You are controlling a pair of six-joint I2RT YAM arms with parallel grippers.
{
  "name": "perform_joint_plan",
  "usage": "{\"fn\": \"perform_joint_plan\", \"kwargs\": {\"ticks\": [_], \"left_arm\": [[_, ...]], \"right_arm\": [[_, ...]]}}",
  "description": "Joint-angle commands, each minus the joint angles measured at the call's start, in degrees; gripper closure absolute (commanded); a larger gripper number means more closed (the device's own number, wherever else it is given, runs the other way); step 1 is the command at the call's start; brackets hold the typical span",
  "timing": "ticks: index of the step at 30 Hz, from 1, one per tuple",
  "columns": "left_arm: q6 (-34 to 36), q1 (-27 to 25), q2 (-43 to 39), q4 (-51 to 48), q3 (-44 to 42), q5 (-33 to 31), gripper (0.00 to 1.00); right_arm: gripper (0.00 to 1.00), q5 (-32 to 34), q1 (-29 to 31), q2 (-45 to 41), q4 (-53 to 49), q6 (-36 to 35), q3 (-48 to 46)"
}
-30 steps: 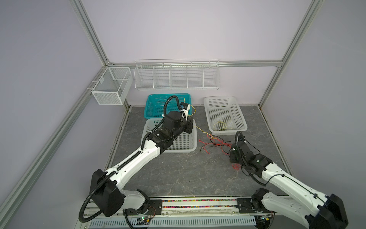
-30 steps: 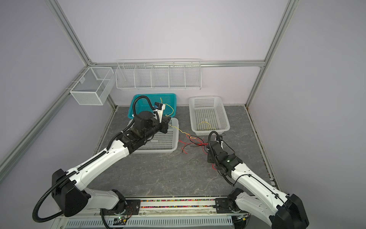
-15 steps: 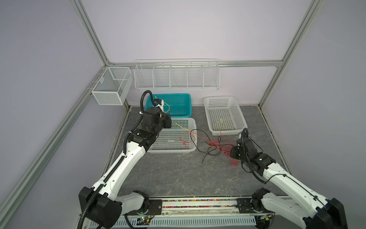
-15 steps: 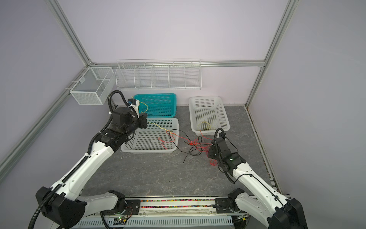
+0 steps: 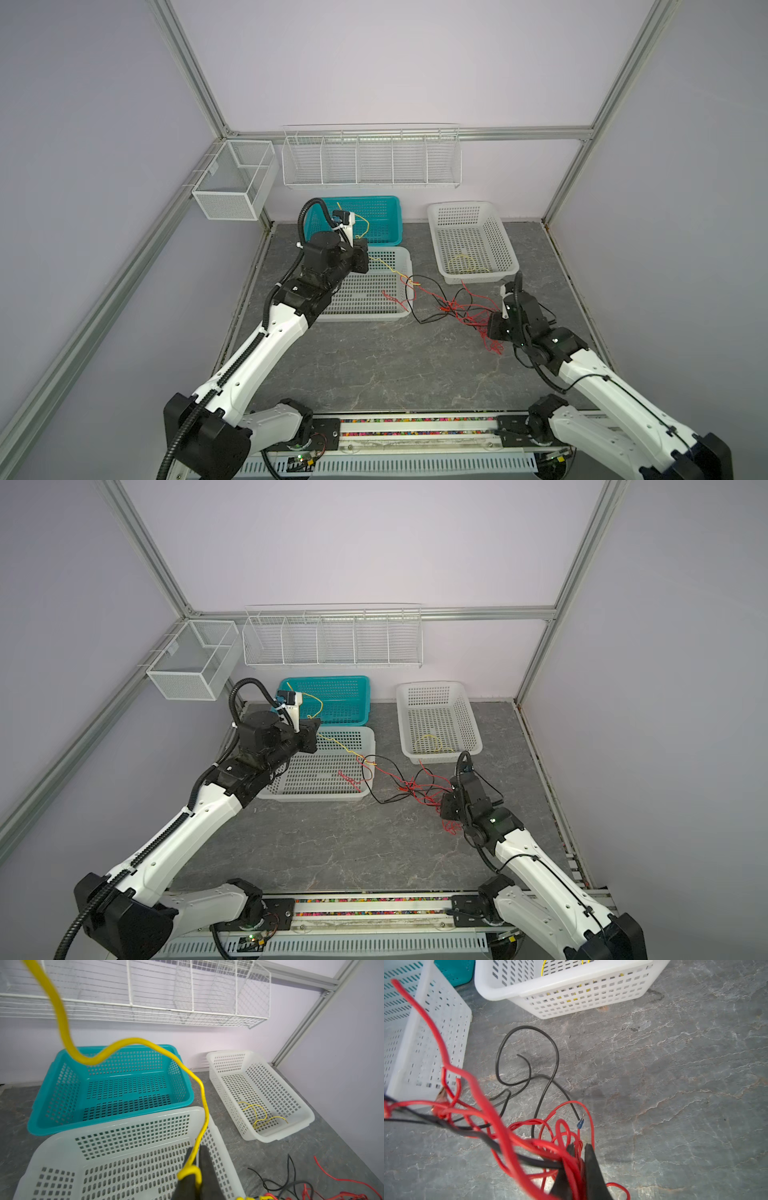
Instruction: Untangle the cables
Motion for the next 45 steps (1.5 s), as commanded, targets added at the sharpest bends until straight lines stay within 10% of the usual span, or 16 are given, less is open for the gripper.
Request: {"fn": "perform_joint_plan", "kwargs": {"ticks": [1,10,31,35,39,45], "left_arm": [[0.82,-1.44,0.37,6.34,0.69,1.13,1.0],[0.92,-5.37,5.31,8.06,2.59,2.89,1.0],[2.96,-10.27,8.4,7.18,4.51,3.7,1.0],[2.98,-10.27,8.11,7.51,3.98,3.52,1.0],[3.25,-10.27,7.44,7.44,3.45,2.06,1.0],[4.48,-10.25,5.22,4.89,3.54,-4.96,1.0]], "right_arm": [[0.85,-3.81,0.3,-0.81,-1.23,-5.56,0.48],[0.43,-9.62,3.94,-0.86,5.17,-12.26,4.36],[0.35,-12.04,6.31,22.51,27.68,-20.21,12.95],[0.46,-13.5,6.3,26.76,28.48,-20.05,14.15],[0.93,-9.55,6.24,27.93,29.41,-18.99,13.66],[0.94,-5.09,5.88,27.7,28.38,-18.77,11.49]]}}
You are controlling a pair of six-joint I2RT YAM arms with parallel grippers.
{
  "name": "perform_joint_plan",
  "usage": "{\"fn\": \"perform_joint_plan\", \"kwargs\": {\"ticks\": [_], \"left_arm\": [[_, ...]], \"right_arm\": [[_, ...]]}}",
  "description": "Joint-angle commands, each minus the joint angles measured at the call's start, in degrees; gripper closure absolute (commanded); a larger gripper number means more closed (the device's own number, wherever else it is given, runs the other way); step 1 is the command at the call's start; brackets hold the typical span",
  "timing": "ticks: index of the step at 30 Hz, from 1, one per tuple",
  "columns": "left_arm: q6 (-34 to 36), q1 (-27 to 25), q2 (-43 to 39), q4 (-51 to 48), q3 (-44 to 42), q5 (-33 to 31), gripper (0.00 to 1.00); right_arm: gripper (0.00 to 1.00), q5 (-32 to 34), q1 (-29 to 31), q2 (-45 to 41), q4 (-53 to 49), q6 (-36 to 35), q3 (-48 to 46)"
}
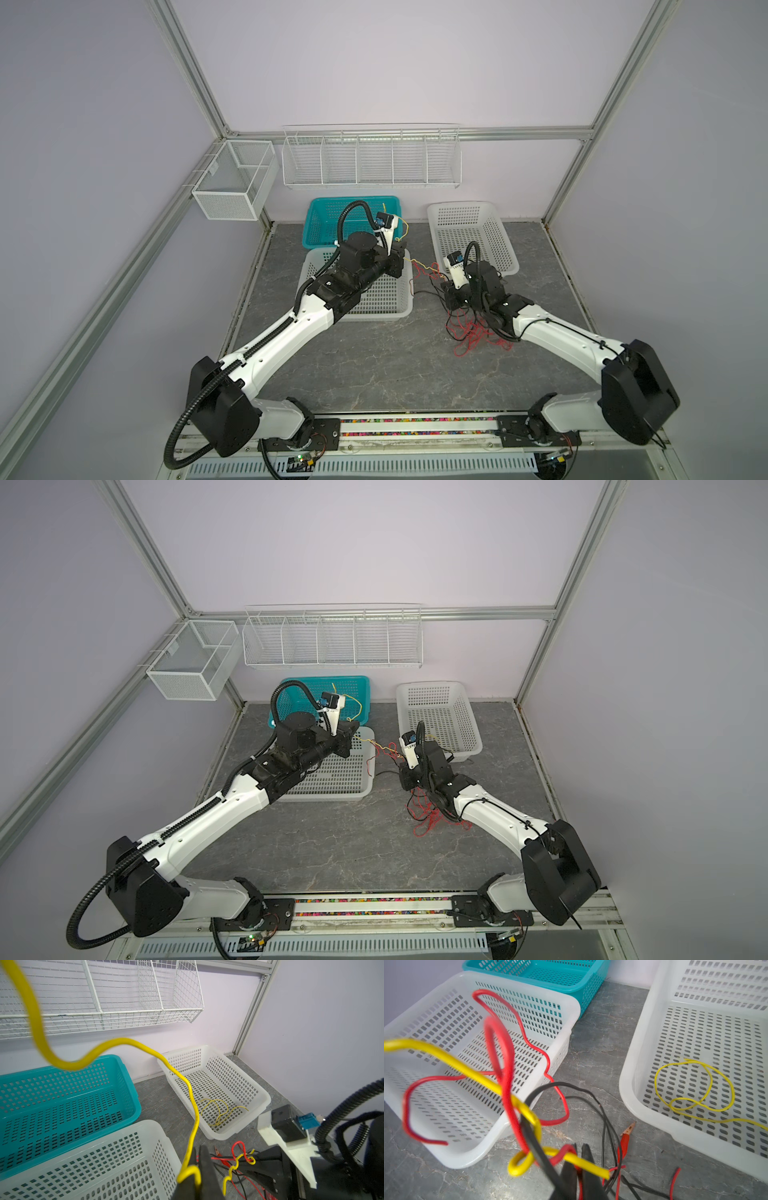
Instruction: Untangle the cables
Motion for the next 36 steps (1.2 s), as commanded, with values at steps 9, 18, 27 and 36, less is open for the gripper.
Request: {"fn": "perform_joint_plan", "kwargs": {"ticks": [9,18,27,36], "left_arm": [[4.01,1.7,-7.68,-8.99,2.85,-20.28,1.0],[3.02,7.48,-14.02,-11.02,1.54,-23.57,1.0],[1.86,7.74,-14.13,-8.87,-0.85,-12.81,1.0],[2.09,1.07,-7.54,-4.45,-3.47,-10.79,1.0]], "right_arm": [[0.94,7.54,-4.5,-3.19,-0.9,1.91,-7.47],[0.94,9.82,-8.53,-5.52,-2.54,2.97,-9.13],[0.94,0.51,-8.45,-6.67,-2.04,0.51,-8.22],[0.94,-11.33,-5.84,-7.21,-2.91,-1.77,-4.27]]}}
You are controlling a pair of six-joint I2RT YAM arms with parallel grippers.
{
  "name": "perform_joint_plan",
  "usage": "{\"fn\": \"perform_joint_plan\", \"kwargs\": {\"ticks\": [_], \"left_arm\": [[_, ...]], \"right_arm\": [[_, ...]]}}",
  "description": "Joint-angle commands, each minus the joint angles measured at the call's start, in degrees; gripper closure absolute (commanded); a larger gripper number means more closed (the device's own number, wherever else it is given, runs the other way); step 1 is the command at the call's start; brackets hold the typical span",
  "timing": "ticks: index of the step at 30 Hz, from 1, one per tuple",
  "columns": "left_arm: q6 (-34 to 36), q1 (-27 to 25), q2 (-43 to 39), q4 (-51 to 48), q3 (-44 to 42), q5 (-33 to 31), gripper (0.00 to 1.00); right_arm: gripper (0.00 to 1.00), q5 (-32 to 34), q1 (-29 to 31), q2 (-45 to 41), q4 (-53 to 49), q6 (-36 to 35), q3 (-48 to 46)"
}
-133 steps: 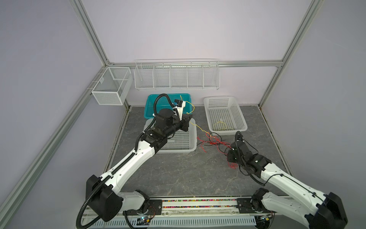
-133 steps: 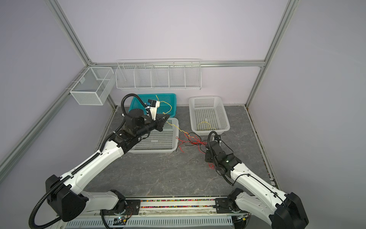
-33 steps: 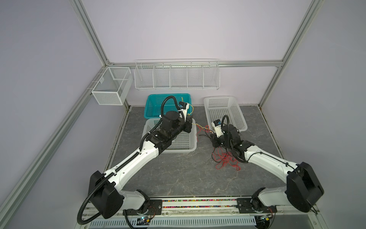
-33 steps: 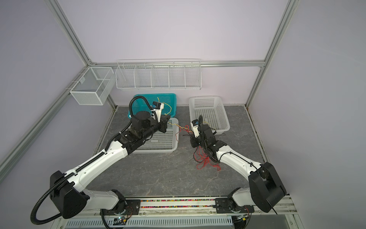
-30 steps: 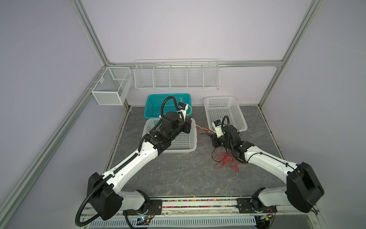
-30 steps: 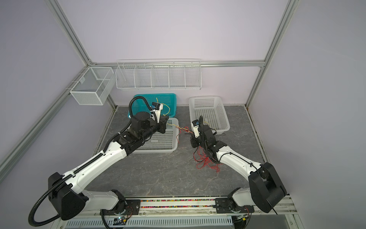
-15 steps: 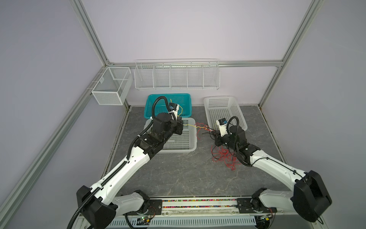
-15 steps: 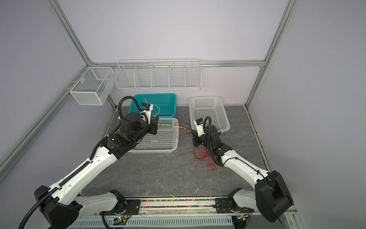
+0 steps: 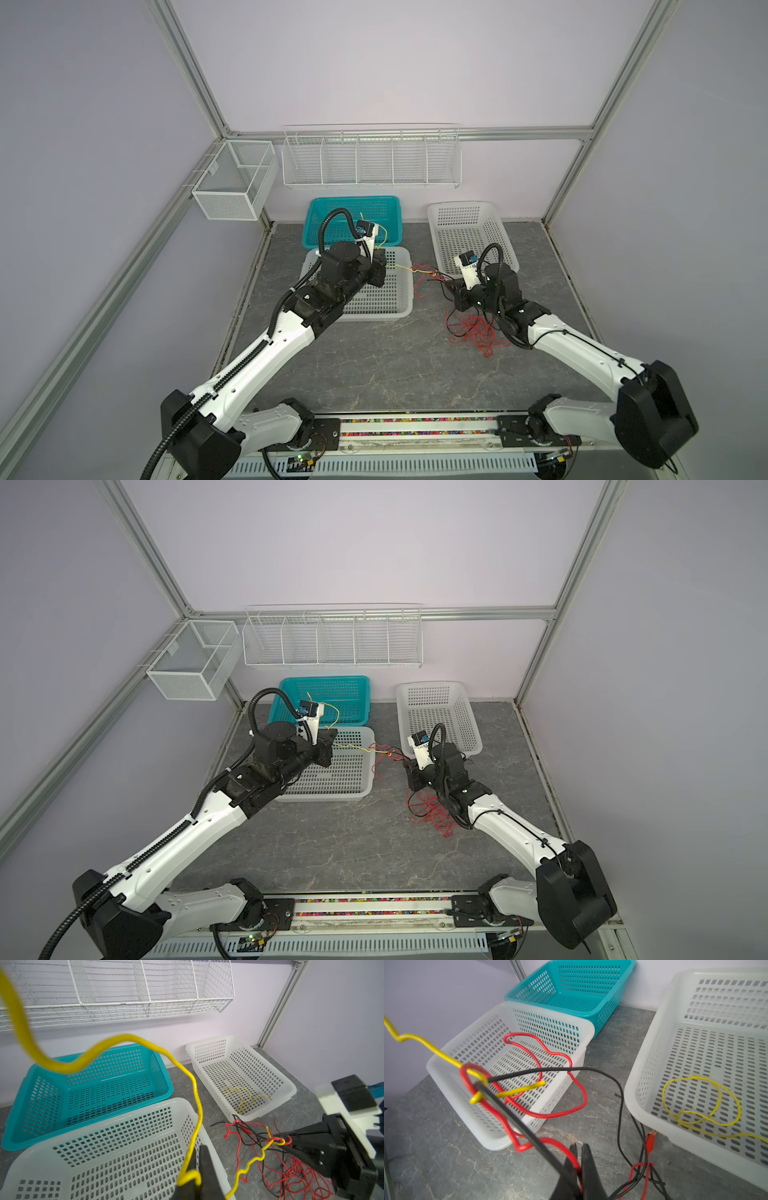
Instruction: Untangle the cables
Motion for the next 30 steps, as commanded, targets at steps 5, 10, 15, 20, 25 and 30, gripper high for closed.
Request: {"fn": "perform_joint_plan", "kwargs": {"ticks": [5,10,15,20,25,30], "left_arm": [[0.01,-1.11,3.99,4.23,-0.37,-4.38,1.0],[-1.08,-1.38,6.14,5.06,-0.86,-4.44,1.0],[-1.88,-1.73,7.59,5.98,-0.95,-4.38,1.0],[-2.22,-1.9,8.36,5.98,-0.68,-5.42,1.0],[-2.42,-2.08,8.93,6.6,-0.77,-5.49,1.0],[-2.08,-2.85,9.51,7.12,-0.38,-4.85,1.0]], "right_arm": [[0.94,-3.95,-0.48,0.09,-4.59,-0.34,1.03],[0.85,-3.46,-0.26,1.15,-4.35,-0.06,1.59],[0.74,-1.92,-0.15,2.95,-5.5,-0.39,3.18],[0.53,0.07,0.05,2.31,-5.9,-0.59,3.67],[0.43,0.42,0.12,1.75,-6.55,-1.17,5.03],[0.35,0.79,1.23,1.42,-8.75,-3.41,8.46]]}}
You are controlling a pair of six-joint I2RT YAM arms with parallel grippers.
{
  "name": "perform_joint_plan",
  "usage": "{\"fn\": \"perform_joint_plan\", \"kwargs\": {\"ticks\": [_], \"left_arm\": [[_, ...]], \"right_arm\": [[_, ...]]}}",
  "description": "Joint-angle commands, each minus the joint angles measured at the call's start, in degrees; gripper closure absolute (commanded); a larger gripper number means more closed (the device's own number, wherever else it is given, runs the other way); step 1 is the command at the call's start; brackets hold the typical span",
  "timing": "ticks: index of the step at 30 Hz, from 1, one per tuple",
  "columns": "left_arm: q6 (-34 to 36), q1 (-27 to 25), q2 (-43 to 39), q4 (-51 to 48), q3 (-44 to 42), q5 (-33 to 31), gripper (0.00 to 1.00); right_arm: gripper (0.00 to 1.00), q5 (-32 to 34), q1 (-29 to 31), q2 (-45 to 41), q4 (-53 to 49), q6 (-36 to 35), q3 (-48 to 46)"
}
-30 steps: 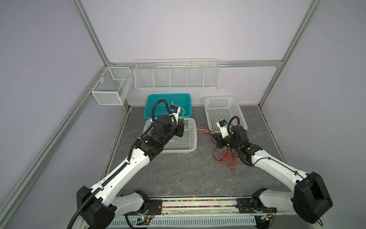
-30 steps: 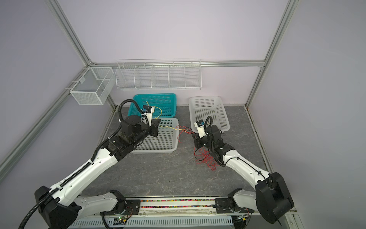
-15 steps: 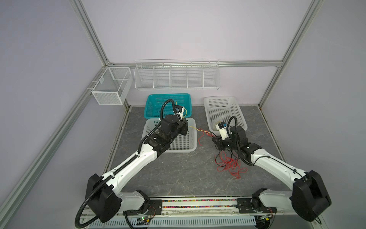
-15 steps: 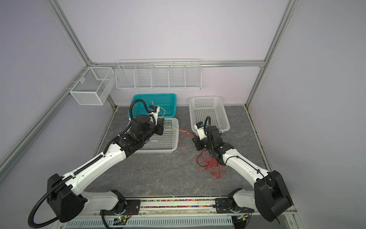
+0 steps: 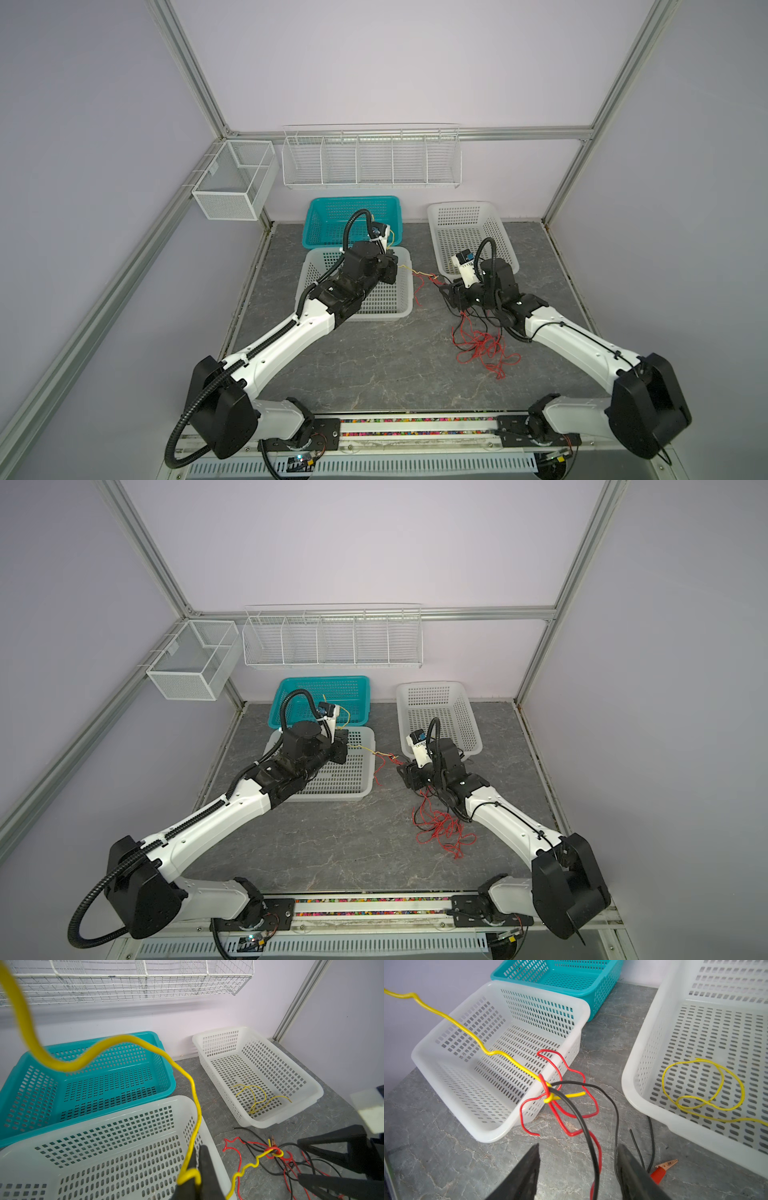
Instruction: Untangle the cables
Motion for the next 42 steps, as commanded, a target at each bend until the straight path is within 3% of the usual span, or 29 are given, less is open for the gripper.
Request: {"fn": "perform_joint_plan", "kwargs": {"ticks": [1,5,11,21,26,28,31,34,35,39,42], "left_arm": [[-0.19,-0.87,1.23,1.5,0.16,-0.08,1.0],[-0.25,-1.45,2.17,1.93,0.7,0.36,1.0],[-0.55,-2.44,3.03,2.15,1.66,-0.03,1.0],[-0.21,-3.6,3.67,1.5,3.29,1.21,1.0],[-1.74,-3.55,3.72,1.74,4.04,3.45,1.0],[-2.03,-3.57,3.65,2.26,4.05,3.87,1.0],[-2.18,-3.6,3.95,2.47,4.13,3.42,1.0],[-2.09,-3.55,4.06,2.08,4.13,2.13,1.0],[-1.91,-3.59,3.94,1.72,4.13,1.6,1.0],[-1.03,-3.58,1.85,2.55,2.46,0.37,0.56],[0.18,-3.59,-1.0,4.26,0.13,-0.48,0.35]], "right_arm": [[0.34,1.16,1.37,-1.67,-1.59,-2.75,3.59],[0.35,2.29,2.43,-1.49,-1.89,-3.24,5.42],[0.5,7.59,4.14,0.29,-2.16,-1.18,6.65],[0.35,1.88,6.32,3.77,3.27,-6.41,6.85],[0.36,-0.12,6.26,8.35,5.81,-6.84,9.36],[0.45,-0.47,6.31,10.45,6.49,-7.15,10.48],[0.77,0.44,6.31,11.54,8.78,-7.73,10.71],[0.94,-0.32,5.92,11.74,10.6,-8.72,10.94],[0.94,-0.98,5.63,11.75,10.97,-8.76,11.11],[0.94,-4.35,3.85,11.94,11.53,-8.85,12.53],[0.94,-6.52,2.49,12.17,12.24,-8.77,13.4]]}}
